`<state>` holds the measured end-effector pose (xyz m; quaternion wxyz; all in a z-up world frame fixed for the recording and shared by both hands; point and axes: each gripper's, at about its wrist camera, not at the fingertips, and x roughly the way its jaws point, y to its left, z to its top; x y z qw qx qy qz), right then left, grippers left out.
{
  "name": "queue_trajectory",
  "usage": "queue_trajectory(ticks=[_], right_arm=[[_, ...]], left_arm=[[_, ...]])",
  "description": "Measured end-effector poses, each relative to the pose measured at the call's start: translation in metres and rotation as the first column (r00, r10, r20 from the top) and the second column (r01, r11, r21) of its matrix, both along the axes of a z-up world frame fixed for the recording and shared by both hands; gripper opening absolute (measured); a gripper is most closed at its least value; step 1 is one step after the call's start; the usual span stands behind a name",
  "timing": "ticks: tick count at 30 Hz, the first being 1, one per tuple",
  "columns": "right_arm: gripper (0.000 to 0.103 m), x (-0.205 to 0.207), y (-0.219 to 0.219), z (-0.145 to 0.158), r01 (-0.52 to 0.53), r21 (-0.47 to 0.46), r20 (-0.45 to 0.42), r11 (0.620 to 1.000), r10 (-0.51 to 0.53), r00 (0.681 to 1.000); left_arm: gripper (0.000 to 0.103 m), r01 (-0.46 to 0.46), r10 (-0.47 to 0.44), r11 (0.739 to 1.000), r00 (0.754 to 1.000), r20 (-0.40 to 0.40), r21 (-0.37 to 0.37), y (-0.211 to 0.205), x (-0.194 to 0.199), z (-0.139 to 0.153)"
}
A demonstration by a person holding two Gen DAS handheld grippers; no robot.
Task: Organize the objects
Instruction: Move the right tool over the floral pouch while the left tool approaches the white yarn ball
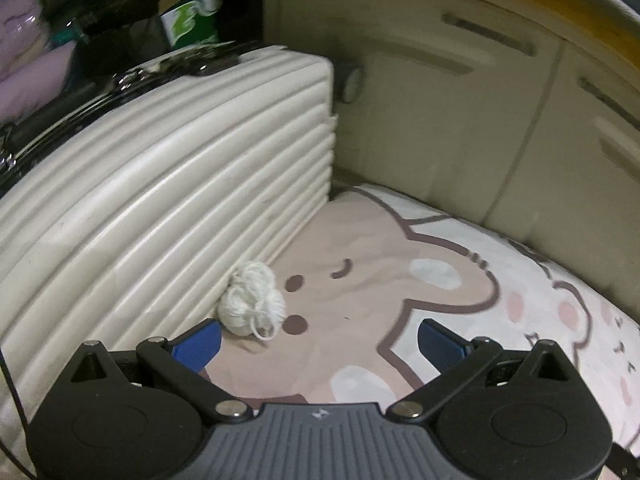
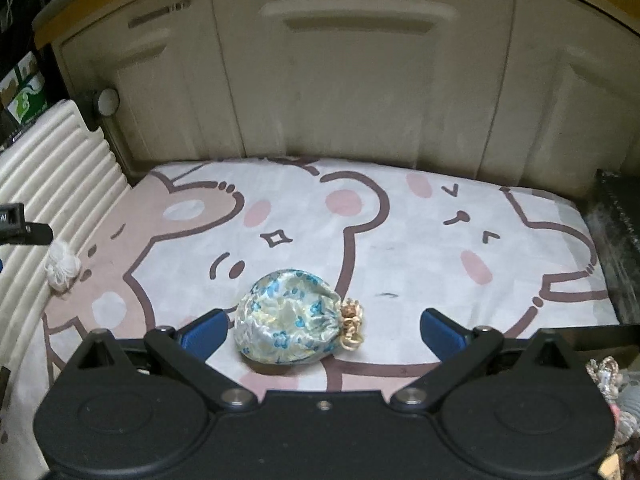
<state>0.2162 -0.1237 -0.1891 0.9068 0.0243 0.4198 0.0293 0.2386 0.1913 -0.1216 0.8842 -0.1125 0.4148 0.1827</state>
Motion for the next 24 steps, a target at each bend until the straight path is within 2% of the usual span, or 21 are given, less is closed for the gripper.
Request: queue_trajectory(ticks=[8,13,24], right_arm=[[0.103,0.006,0.008,-0.024,-0.046,-0.011,0.003,0.999,0.046,0.999],[0.103,0.008,0.013,-0.036,-0.085,-0.002,0.012,0.996,0.085,0.996],[0.103,0.013,0.017,-0.068,-0.170,-0.015,-0.055,0.985,0.169,0.984]], left_arm=[[0.103,-0.142,0.141,0.989,0.989,-0.037,-0.043,0.024,0.012,-0.031],[0.103,-0.221,0.219,0.975,0.973,-0.076,-0.018,0.036,0.019,-0.054],[0.103,-0.237,0.238,0.971,0.960,-0.145,0.024,0.045,0.034,-0.097]])
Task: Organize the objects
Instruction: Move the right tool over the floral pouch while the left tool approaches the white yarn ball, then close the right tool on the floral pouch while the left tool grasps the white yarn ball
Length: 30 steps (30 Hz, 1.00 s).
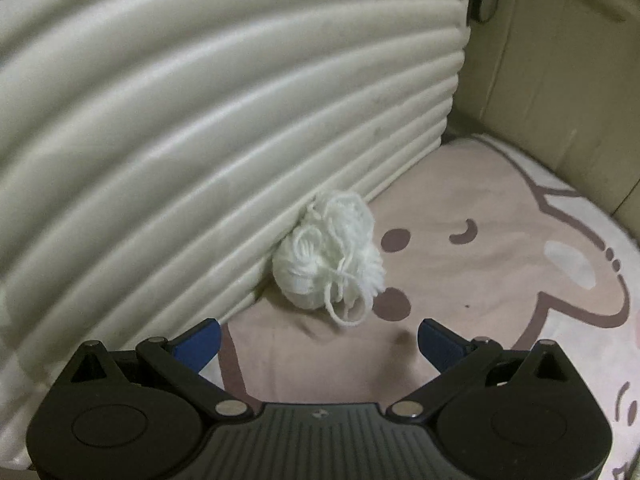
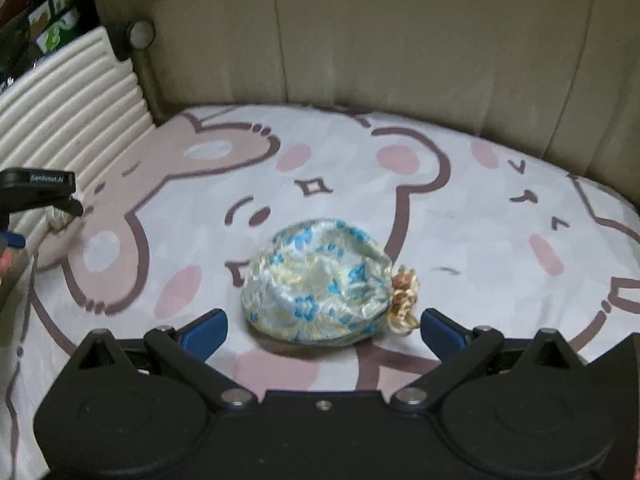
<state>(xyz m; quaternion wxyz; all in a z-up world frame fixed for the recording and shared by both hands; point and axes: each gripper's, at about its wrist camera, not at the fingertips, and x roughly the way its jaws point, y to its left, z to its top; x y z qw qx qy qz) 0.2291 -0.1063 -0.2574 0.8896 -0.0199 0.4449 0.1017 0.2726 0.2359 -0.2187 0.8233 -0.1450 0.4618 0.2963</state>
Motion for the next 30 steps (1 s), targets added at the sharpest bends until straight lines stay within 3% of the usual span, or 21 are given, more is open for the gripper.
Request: queue_trajectory(ticks=[10,18,30], right_arm=[[0.103,0.005,0.010,-0.020,-0.044,-0.031,-0.011,0.999,0.043,0.999],[0.103,0.018,0.009,-0.025,0.021,-0.016,0.026,1.000,-0.021,0.999],[0.103,0.038,0.007,-0.025,0.038,-0.007,0.019,0.999,-0.038,0.999]], left_arm=[[0.103,-0.035,0.037,0.999,0.998,0.056,-0.038,0.006,0.006,-0.017],[0.103,-0.038,0.046,0.997,0.993,0.110,-0.074,0.012,0.004,-0.023],[0.099,-0.088,0.099,0.993,0.983,0.152,-0.079,0.013,0.006,-0.023]])
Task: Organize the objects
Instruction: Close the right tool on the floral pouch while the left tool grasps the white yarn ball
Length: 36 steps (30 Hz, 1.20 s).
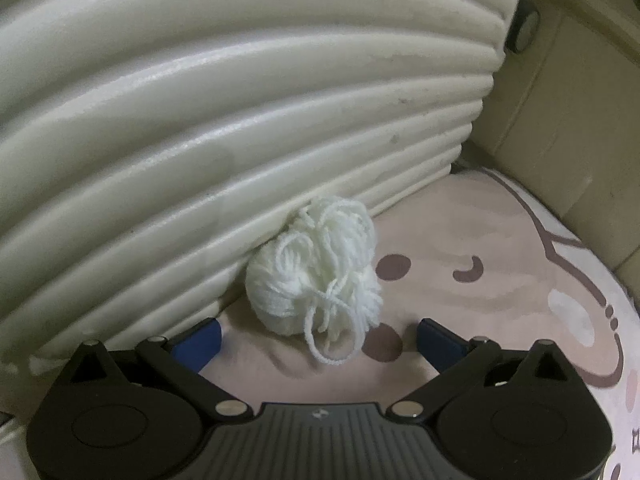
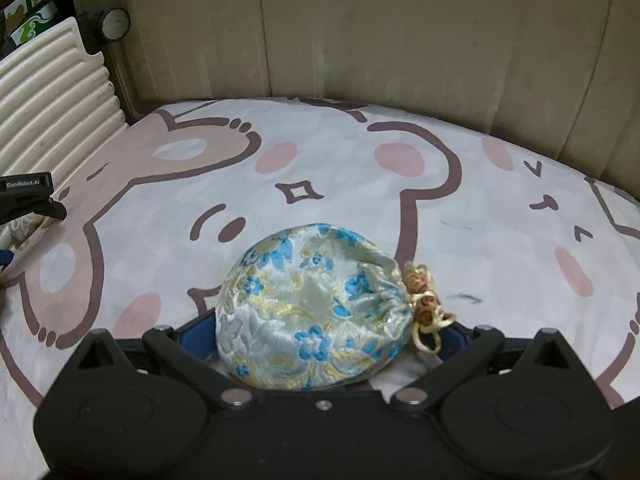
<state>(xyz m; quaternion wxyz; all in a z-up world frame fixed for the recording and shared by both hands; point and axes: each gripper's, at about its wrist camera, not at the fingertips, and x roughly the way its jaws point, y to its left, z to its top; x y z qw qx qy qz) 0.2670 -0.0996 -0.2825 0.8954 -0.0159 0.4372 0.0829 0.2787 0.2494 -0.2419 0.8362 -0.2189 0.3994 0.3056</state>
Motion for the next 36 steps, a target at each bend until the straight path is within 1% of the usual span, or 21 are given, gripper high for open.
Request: queue_trajectory(ticks=[3,6,8,12,15,16,19,22,26,29,36], right_arm=[[0.093,0.001,0.000,0.003,0.013,0.003,0.002,1.000,-0.013,1.000],[0.090,0.001,-0.001,0.004,0.005,0.003,0.003,1.000,-0.005,1.000],[0.089,0.000,-0.001,0.004,-0.007,-0.002,0.008,1.000,0.007,1.000],[0.088,0.000,-0.002,0.004,-0.012,-0.001,0.009,1.000,0.012,1.000],[0.088,-0.001,-0.002,0.004,-0.013,-0.004,0.010,1.000,0.013,1.000],[0.088,0.000,-0.002,0.004,-0.013,-0.003,0.010,1.000,0.013,1.000],[0.088,-0.001,-0.001,0.005,-0.015,-0.006,0.009,1.000,0.015,1.000],[0.087,-0.001,0.000,0.007,-0.017,-0.006,0.007,1.000,0.017,1.000],[0.086,-0.002,0.001,0.011,-0.025,0.001,0.009,1.000,0.025,1.000],[0.086,-0.004,0.001,0.018,-0.027,0.011,0.023,1.000,0.026,0.999],[0.085,-0.011,-0.003,0.042,-0.013,0.046,0.077,0.999,0.009,0.997]], left_arm=[[0.095,-0.030,0.030,1.000,0.999,0.019,0.003,0.000,0.000,0.001],[0.090,-0.062,0.062,0.998,0.997,0.037,0.000,0.002,-0.001,0.002],[0.082,-0.085,0.085,0.996,0.995,0.052,-0.002,0.004,-0.003,0.003],[0.074,-0.127,0.127,0.992,0.989,0.076,-0.016,0.009,-0.008,0.004],[0.062,-0.116,0.118,0.993,0.989,0.089,-0.024,0.010,-0.009,0.004],[0.055,-0.103,0.105,0.994,0.990,0.092,-0.020,0.010,-0.008,0.005],[0.049,-0.076,0.076,0.997,0.993,0.092,-0.006,0.006,-0.005,0.007],[0.046,-0.066,0.066,0.998,0.994,0.091,-0.006,0.004,-0.005,0.008],[0.045,-0.048,0.049,0.999,0.994,0.094,-0.014,0.000,-0.006,0.012],[0.045,-0.016,0.017,1.000,0.995,0.100,-0.016,-0.006,-0.006,0.018],[0.045,0.064,-0.065,0.998,0.990,0.122,0.016,-0.025,-0.009,0.040]])
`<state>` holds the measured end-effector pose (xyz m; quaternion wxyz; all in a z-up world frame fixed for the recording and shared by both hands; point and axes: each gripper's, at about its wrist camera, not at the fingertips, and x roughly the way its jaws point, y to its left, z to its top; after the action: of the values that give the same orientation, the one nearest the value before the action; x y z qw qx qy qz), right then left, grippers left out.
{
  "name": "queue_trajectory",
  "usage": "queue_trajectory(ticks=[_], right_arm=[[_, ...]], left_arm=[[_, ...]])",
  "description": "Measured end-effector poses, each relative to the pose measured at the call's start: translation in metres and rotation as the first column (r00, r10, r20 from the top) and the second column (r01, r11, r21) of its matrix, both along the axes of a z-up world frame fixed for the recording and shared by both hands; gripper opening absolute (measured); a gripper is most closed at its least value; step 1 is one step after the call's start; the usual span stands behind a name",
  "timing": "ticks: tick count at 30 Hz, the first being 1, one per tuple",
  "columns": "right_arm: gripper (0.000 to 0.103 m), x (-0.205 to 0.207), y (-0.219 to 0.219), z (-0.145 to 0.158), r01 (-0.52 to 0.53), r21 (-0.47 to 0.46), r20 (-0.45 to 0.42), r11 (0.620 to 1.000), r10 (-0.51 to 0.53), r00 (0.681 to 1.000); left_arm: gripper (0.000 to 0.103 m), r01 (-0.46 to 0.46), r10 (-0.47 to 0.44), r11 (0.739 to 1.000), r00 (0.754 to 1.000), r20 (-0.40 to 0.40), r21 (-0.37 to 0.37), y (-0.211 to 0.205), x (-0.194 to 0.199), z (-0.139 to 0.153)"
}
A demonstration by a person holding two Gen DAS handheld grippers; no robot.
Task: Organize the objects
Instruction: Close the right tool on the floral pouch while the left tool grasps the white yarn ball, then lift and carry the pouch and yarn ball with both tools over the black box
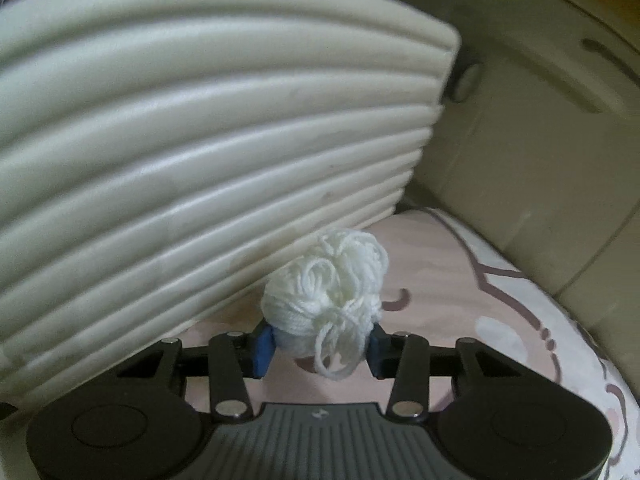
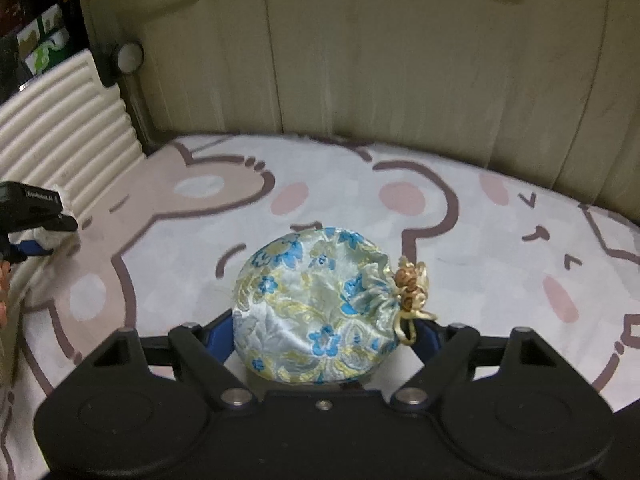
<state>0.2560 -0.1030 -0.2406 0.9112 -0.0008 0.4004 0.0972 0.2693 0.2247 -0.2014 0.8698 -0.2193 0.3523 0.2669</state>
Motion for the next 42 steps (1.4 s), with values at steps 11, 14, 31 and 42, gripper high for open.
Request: queue_trajectory(ticks=[11,14,31,42], right_arm=[[0.086,-0.019,-0.022,0.039,0.070,0.043,0.068,0.997,-0.072,0.995],[0.086,-0.025,-0.029,0.049,0.085,0.053,0.089,0.995,-0.090,0.992],[0.086,-0.058,-0.053,0.100,0.168,0.085,0.149,0.982,-0.179,0.972],[0.086,-0.074,-0.070,0.123,0.174,0.079,0.167,0.982,-0.185,0.968]], left_arm=[[0.045,0.126,-0.128,0.991,0.991,0.043,0.047,-0.030,-0.016,0.045],[0.045,0.162,-0.164,0.985,0.985,0.046,0.056,-0.039,-0.020,0.058],[0.046,0.430,-0.441,0.884,0.897,0.020,0.183,-0.107,-0.052,0.107],[0.046,0.536,-0.552,0.819,0.833,0.028,0.206,-0.150,-0.073,0.131]])
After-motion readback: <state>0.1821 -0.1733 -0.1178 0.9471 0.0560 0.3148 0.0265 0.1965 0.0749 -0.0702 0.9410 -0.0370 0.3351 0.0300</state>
